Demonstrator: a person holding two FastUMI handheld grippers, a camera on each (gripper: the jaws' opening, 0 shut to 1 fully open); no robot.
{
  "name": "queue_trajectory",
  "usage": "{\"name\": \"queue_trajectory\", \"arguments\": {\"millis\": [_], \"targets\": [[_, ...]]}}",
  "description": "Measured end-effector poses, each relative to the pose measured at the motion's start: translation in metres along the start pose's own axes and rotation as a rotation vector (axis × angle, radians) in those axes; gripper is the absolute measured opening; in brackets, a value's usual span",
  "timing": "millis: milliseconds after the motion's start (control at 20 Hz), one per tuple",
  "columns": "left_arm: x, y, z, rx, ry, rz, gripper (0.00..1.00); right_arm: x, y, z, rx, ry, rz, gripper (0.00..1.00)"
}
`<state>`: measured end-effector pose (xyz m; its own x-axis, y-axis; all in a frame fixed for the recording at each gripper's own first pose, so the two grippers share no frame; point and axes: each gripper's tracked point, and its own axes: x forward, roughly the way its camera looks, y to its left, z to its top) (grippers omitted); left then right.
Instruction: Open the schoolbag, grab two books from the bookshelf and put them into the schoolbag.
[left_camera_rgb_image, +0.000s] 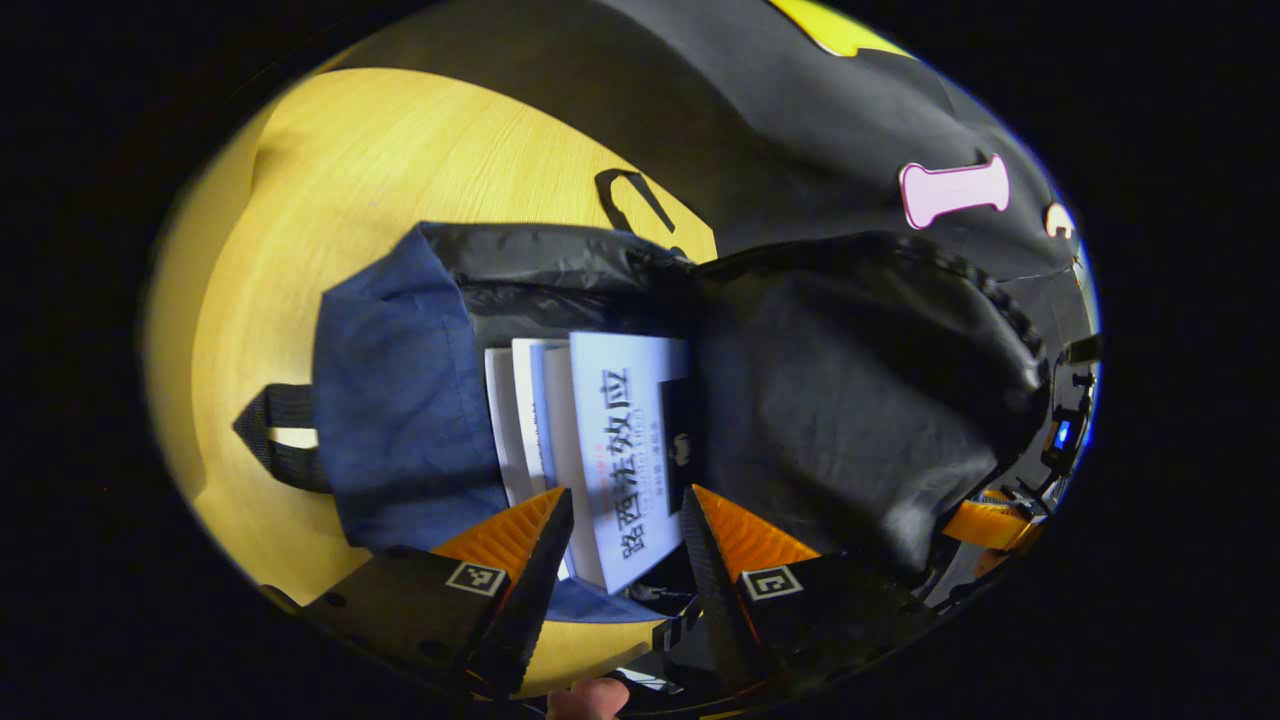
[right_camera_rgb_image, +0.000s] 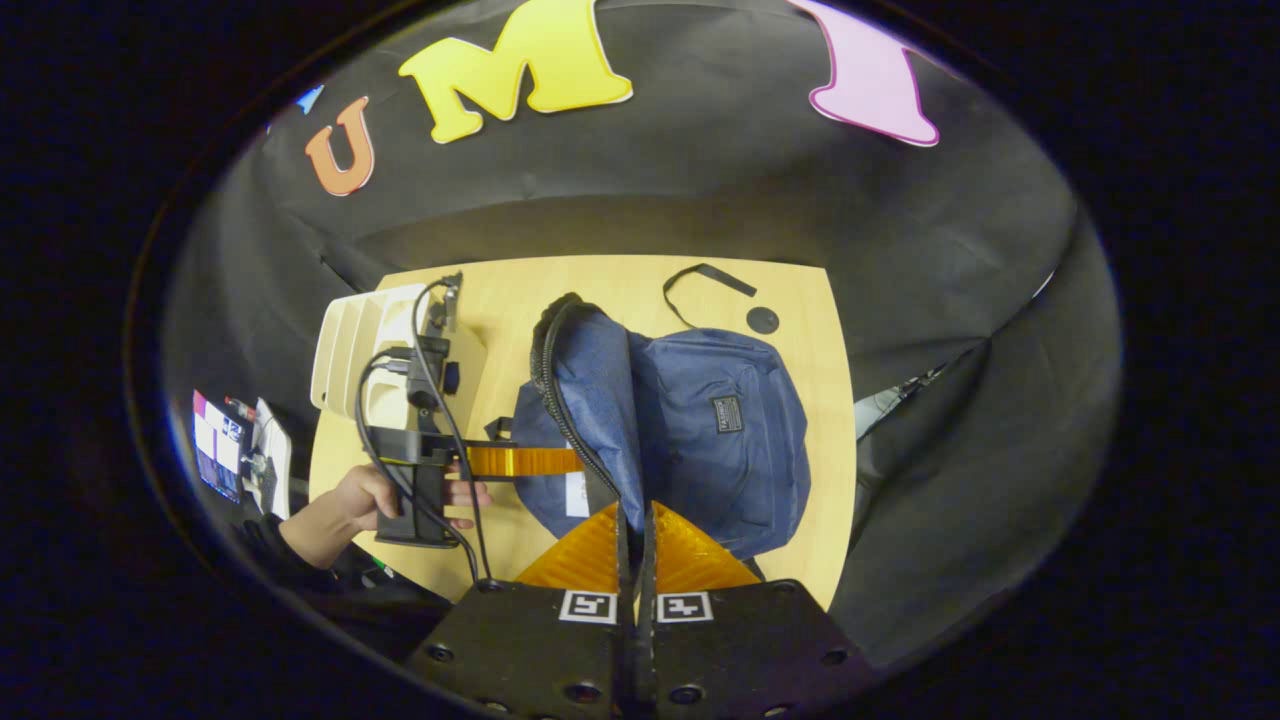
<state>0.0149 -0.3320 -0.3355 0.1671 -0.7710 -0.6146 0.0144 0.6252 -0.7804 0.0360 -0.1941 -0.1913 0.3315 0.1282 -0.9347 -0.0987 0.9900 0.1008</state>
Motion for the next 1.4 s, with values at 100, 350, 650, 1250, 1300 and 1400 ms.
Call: {"name": "queue_trajectory", "arguments": {"millis": [100, 350, 650, 1250, 1300, 1400], "targets": [[-0.022, 0.003, 0.004, 0.074, -0.024, 0.069, 0.71, 0.003, 0.008, 0.0, -0.002, -0.002, 0.009, 0.0], [-0.076, 0.013, -0.007, 0.117, 0.003, 0.259, 0.72, 0.011, 0.038, -0.003, -0.006, -0.007, 0.045, 0.0], [-0.159, 0.042, 0.0, 0.301, -0.048, 0.516, 0.82, 0.028, 0.082, -0.014, -0.029, -0.017, 0.086, 0.0], [-0.335, -0.025, 0.08, 0.517, -0.654, 0.666, 0.88, 0.051, 0.14, -0.022, 0.011, -0.079, 0.086, 0.21], [-0.348, -0.036, 0.088, 0.532, -0.706, 0.665, 0.91, 0.048, 0.142, -0.02, 0.008, -0.1, 0.081, 0.22], [-0.371, -0.056, 0.098, 0.552, -0.801, 0.664, 0.97, 0.037, 0.152, -0.015, -0.002, -0.154, 0.074, 0.47]]}}
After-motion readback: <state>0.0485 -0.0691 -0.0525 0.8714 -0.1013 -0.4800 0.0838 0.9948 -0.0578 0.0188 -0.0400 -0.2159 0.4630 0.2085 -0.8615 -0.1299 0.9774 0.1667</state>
